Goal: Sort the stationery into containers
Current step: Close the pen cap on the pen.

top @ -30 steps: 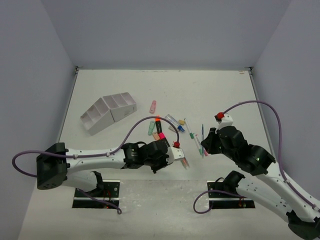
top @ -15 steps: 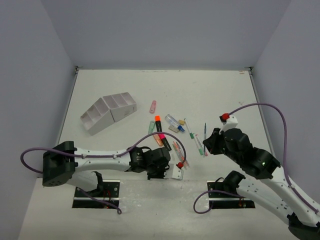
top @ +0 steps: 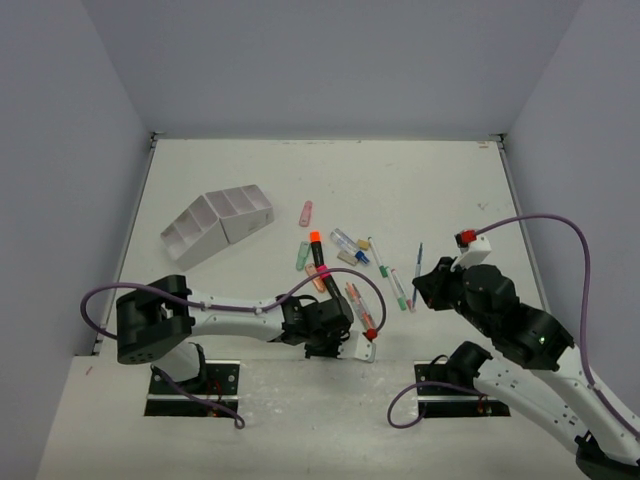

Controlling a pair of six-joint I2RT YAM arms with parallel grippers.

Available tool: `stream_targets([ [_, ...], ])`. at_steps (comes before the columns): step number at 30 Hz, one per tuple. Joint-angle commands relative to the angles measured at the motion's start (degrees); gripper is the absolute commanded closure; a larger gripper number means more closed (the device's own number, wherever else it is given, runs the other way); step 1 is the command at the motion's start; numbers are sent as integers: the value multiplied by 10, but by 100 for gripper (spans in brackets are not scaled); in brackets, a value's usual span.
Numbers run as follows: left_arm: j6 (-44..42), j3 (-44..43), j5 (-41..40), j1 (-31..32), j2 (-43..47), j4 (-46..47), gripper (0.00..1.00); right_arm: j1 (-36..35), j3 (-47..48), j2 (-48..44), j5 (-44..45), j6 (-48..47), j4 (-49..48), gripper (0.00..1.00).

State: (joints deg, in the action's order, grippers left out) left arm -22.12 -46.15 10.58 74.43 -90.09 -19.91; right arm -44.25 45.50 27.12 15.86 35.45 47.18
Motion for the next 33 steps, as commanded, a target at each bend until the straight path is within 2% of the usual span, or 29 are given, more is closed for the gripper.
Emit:
stream_targets([
  [1, -5, -12, -9, -1, -18, -1, 81, -1, 3, 8, 17, 7, -9, 100],
  [5, 7, -22, 13, -6, -32, -20, 79, -1, 2, 7, 12, 3, -12, 100],
  [10, 22, -31, 4, -6, -34, -26, 75, -1, 1, 10, 10, 2, -13, 100],
  [17, 35, -58, 41, -5, 15, -58, 74, -1, 1, 20, 5, -1, -15, 100],
  [22, 61, -67, 27, -5, 87, -77, 72, -1, 0, 20, 3, -3, -16, 100],
  [24, 80, -71, 1, -5, 113, -84, 64, -2, 0, 22, 2, -3, -16, 100],
  [26, 116, -74, -34, -7, 134, -85, 39, -1, 0, 22, 3, -3, -16, 100],
  [27, 132, -76, -47, -10, 146, -91, 14, -1, 0, 22, 3, -3, -16, 100],
  [28, 168, -81, -75, -14, 150, -98, 6, -1, 1, 20, 4, -3, -15, 100],
  [29, 208, -86, -109, -18, 155, -103, 0, -1, 1, 19, 4, -4, -15, 100],
  [31, 332, -81, -237, -47, 163, -110, 0, -1, 0, 15, 5, -3, -15, 100],
  [32, 407, -74, -267, -68, 167, -119, 0, -1, -1, 13, 4, -4, -17, 100],
  [33, 455, -64, -246, -95, 169, -117, 0, -2, -1, 12, 4, -4, -17, 100],
])
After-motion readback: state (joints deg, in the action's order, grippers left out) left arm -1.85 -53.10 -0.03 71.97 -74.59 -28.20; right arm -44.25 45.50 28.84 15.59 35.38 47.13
